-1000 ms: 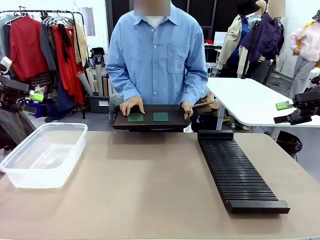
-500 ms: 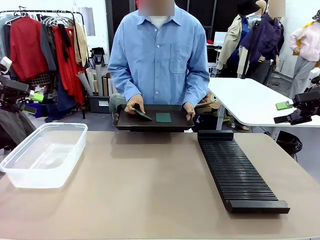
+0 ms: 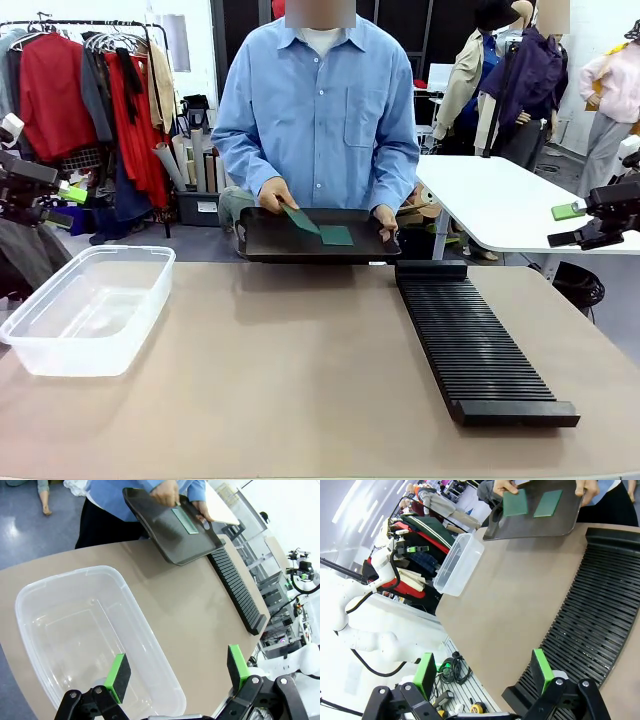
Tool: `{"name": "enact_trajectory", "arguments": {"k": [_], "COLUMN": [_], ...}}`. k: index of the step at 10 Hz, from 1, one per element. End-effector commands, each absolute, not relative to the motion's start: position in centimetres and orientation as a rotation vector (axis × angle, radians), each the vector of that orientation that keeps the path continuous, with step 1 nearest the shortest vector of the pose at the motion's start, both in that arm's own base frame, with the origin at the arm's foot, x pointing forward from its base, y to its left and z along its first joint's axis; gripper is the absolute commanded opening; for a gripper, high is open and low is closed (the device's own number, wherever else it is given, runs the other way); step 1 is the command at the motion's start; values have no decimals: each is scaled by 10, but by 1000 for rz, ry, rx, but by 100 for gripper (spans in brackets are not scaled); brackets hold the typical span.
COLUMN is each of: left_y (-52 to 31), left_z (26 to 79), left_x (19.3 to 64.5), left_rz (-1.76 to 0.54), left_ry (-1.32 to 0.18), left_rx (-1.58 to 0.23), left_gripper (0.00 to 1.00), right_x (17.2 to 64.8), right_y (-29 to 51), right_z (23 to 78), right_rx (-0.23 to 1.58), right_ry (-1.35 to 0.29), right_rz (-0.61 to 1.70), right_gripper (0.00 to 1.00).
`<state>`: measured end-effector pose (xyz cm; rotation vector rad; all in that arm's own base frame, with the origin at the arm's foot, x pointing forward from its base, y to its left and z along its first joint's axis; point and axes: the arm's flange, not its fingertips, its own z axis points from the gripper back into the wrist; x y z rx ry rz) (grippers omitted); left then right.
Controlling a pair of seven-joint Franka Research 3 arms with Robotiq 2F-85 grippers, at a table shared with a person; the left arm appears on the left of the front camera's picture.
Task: Sort PCBs into racks and boxes based on the side picked up.
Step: Pick up the Blank PCB handed by the Human.
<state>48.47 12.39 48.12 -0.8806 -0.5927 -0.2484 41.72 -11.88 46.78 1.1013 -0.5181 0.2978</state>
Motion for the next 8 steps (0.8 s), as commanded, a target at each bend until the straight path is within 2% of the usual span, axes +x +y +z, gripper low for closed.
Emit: {"name": "enact_trajectory", "arguments": {"k": [1, 8], "left_y": [123, 123], "left_z": [482, 482], "left_x": [484, 484], "left_rz": [-242, -242], "left_ry": [-585, -585], "left_rx": [-880, -880], "left_gripper": [100, 100], "right_x": [417, 417], "right_y": [-119, -119], "right_z": [469, 469], "right_rx": [1105, 1105], "right_ry": [-517, -517], "right_rz": [292, 292], "right_gripper": [100, 100]}}
